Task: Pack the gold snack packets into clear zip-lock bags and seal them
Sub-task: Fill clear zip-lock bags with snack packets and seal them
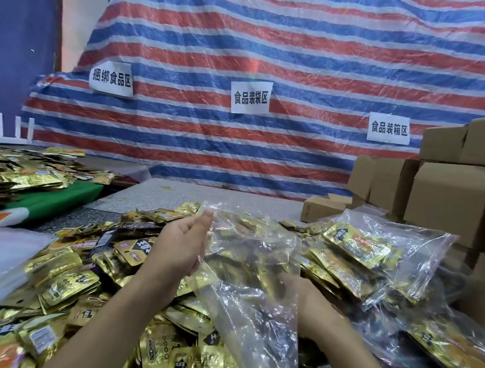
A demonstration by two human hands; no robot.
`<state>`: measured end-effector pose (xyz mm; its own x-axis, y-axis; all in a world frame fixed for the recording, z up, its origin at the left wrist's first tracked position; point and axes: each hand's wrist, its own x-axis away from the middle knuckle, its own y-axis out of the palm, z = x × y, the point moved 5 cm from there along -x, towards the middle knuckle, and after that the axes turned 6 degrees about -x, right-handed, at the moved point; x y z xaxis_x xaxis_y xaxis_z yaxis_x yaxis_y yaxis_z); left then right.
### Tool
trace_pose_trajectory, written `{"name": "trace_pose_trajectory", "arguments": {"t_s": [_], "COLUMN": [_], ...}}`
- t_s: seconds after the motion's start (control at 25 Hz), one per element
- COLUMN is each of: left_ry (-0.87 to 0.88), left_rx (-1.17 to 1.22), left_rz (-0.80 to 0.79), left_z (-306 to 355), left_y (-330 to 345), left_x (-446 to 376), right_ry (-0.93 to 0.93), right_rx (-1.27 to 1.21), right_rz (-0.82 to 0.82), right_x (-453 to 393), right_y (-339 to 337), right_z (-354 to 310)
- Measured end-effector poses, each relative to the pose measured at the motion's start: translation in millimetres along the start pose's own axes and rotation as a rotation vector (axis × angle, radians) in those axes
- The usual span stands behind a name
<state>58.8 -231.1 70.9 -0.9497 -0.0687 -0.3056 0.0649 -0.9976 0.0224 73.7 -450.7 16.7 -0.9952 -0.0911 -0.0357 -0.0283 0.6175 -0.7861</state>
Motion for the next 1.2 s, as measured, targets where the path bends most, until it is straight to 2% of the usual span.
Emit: {"name": "trace_pose_trajectory", "arguments": {"t_s": [0.28,0.4,0.48,0.6,0.72,0.8,0.84,0.96,1.2], "left_ry": [0.011,-0.015,-0.025,-0.026,-0.006,-0.002,-0.002,-0.009,-0.020], "left_rx": [0.006,0.013,0.016,-0.014,-0.076,-0.077,-0.075,-0.083,-0.104], "left_rz": [-0.015,-0.039,-0.087,-0.181,-0.280,-0.332,-0.353,-0.402,-0.365], "left_z": [-0.4,-2.7,-3.9,-2.0,0.5,1.1,1.1,1.0,0.5], "left_y": [-1.2,-2.2,-0.9,3.0,8.4,13.9,17.1,25.8,25.5], "left_x": [-0.1,-4.0,-3.6,0.6,5.4,9.5,11.9,17.8,17.4], "right_ry": [0.024,0.110,0.164,0.175,0.041,-0.112,-0.175,-0.259,-0.344], "right_rx": [-0.340,-0.363,-0.467,-0.754,-1.179,-1.515,-1.607,-1.616,-1.392], "right_rz": [-0.029,0.059,0.100,0.179,0.336,0.279,0.227,0.088,0.009], "right_x": [10.7,7.5,5.4,1.5,1.5,4.8,8.2,13.3,18.6], "right_y": [-21.2,-33.3,-39.3,-50.3,-73.2,-82.1,-84.4,-78.5,-59.7], "right_z": [-2.4,11.2,21.4,31.2,31.7,25.0,19.4,3.0,-15.5]}}
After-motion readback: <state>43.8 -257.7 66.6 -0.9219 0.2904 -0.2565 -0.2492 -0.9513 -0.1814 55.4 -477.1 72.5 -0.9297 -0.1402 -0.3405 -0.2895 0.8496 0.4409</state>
